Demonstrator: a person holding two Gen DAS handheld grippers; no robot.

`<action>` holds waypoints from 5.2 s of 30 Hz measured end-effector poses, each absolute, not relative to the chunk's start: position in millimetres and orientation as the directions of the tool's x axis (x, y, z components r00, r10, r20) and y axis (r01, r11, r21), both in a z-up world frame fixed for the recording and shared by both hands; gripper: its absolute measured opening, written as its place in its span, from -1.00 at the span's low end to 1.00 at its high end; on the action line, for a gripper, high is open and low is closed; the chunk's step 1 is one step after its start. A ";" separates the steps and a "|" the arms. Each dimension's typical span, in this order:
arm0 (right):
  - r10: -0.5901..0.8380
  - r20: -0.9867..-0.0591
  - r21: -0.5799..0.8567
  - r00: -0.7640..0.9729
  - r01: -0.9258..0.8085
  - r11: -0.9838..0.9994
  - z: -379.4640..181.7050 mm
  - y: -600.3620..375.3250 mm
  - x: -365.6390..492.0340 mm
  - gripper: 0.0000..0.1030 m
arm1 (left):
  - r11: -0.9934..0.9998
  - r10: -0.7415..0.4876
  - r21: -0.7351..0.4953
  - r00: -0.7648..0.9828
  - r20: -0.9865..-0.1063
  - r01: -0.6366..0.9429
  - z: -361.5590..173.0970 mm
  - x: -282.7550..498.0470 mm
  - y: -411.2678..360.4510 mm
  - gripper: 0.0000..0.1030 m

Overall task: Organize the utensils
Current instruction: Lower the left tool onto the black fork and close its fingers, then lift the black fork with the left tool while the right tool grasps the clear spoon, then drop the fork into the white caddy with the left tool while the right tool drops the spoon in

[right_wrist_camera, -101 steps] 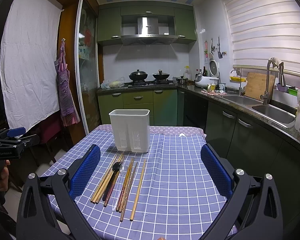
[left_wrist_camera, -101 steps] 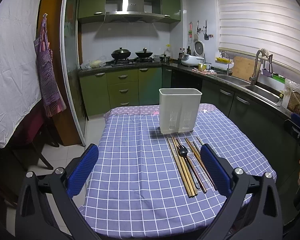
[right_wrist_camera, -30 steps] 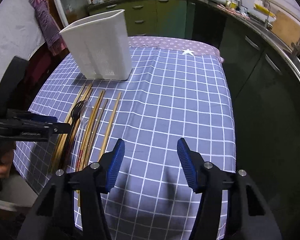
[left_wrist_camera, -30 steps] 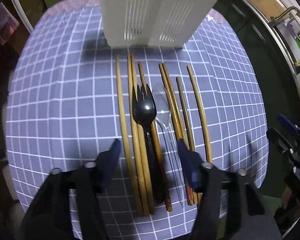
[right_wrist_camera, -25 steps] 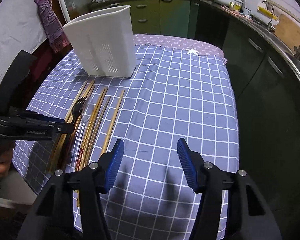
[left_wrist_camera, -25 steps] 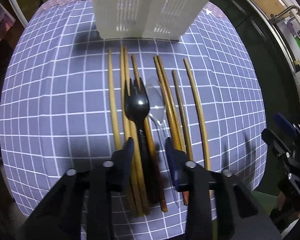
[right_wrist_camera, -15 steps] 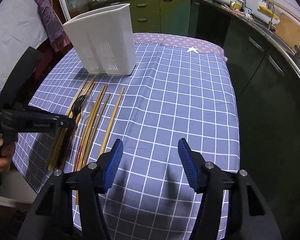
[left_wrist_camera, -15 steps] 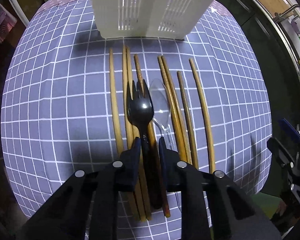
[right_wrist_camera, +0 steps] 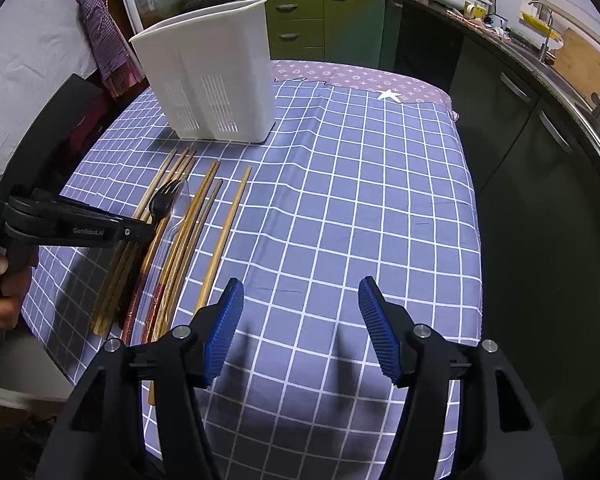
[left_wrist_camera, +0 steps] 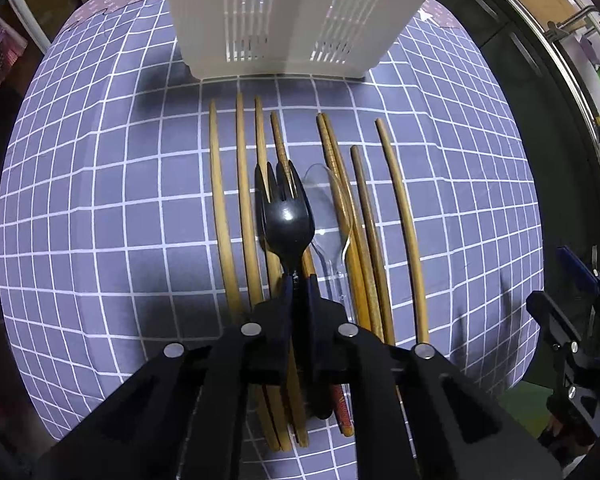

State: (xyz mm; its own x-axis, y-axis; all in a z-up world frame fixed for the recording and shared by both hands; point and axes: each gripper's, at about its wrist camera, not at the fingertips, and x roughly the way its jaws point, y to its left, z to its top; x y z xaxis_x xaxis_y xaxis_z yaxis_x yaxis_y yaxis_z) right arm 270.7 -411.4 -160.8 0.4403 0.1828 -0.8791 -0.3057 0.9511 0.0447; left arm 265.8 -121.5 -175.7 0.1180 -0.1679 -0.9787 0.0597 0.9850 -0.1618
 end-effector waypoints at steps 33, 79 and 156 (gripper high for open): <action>0.167 -0.892 0.028 0.420 -0.318 0.948 -157.5 -404.1 269.3 0.25 | 0.987 -0.095 -0.058 0.259 -0.961 0.149 -158.3 286.2 -130.1 -1.00; 0.192 -0.916 0.060 0.351 -0.352 0.934 -159.3 -388.8 270.3 0.14 | 0.985 -0.130 -0.098 0.235 -0.963 0.144 -186.2 296.1 -153.1 -0.82; 0.499 -0.723 0.317 0.477 -0.414 0.854 -77.2 -371.1 299.7 -0.81 | 0.977 -0.215 -0.100 0.893 -0.395 0.191 -44.5 383.0 -116.4 -0.82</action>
State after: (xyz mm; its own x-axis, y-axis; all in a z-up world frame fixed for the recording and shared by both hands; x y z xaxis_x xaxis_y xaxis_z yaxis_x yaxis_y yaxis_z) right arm 299.7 -371.1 -77.2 0.4768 0.4993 -0.7234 -0.4136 0.8536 0.3166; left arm 383.0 -116.4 -44.5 0.8930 -0.2150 -0.3954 0.1907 0.9765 -0.1003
